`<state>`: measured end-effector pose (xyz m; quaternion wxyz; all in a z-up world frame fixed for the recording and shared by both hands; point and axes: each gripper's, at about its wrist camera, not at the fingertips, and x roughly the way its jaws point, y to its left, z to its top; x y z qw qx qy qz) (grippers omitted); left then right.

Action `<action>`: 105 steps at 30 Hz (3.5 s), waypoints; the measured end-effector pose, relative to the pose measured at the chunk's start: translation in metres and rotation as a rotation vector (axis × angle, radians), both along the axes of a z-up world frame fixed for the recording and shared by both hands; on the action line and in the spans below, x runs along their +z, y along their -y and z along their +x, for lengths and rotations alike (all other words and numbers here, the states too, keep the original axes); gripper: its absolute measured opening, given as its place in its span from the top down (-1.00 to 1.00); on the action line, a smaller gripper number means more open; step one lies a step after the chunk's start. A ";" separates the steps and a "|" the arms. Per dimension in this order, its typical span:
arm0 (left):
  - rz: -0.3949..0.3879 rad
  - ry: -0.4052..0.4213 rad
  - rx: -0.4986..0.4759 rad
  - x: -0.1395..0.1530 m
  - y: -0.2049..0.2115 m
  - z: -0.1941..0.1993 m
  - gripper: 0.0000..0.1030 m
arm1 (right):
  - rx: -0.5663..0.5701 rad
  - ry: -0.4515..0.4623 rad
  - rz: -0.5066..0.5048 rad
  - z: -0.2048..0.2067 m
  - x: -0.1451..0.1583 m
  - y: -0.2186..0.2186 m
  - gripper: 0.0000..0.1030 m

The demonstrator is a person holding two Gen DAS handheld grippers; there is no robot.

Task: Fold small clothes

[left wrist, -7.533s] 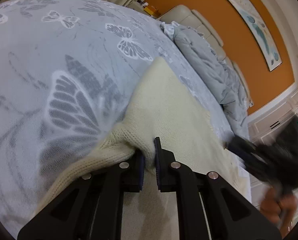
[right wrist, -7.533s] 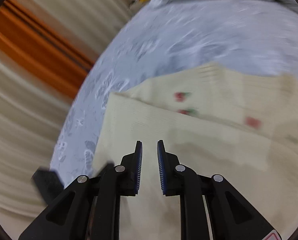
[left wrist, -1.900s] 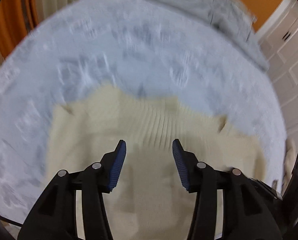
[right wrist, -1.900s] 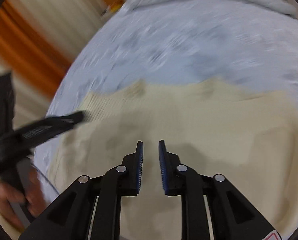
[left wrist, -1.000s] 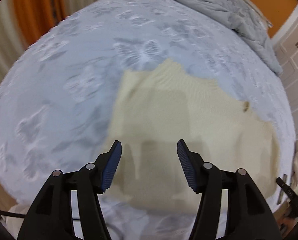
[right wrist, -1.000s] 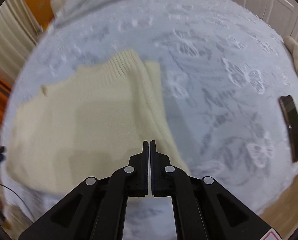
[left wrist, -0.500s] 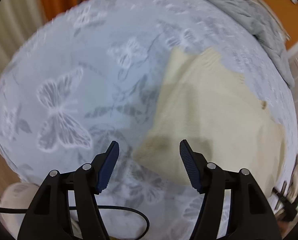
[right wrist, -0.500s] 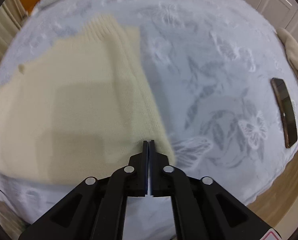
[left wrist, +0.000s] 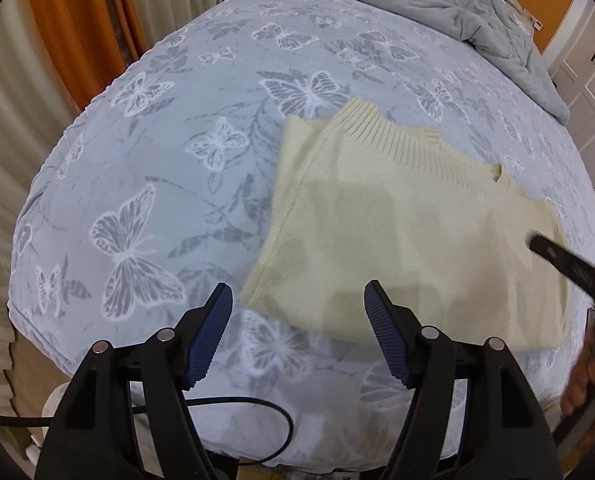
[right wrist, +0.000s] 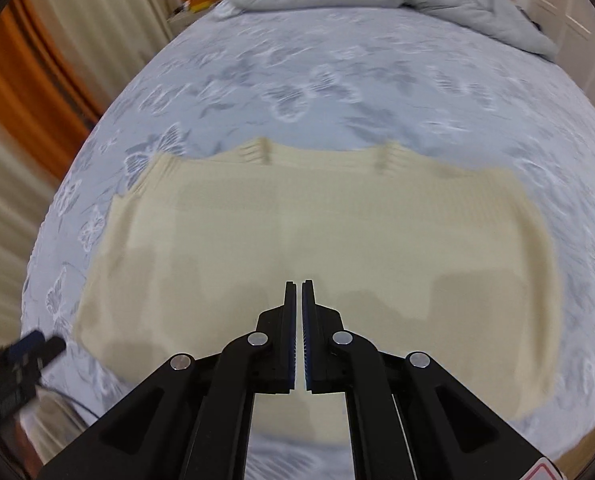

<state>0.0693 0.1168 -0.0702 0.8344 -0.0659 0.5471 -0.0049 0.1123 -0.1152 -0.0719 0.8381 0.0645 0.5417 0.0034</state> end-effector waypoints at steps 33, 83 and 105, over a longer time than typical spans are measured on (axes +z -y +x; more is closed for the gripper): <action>-0.558 -0.105 0.366 -0.086 -0.054 0.033 0.48 | -0.018 -0.172 0.132 0.053 -0.067 0.009 1.00; 0.050 0.046 -0.481 -0.028 0.202 -0.034 0.26 | -0.112 0.185 0.482 -0.089 0.096 0.170 0.59; 0.048 -0.091 -0.382 -0.048 0.214 -0.019 0.17 | -0.338 -0.063 0.419 -0.101 -0.040 0.253 0.41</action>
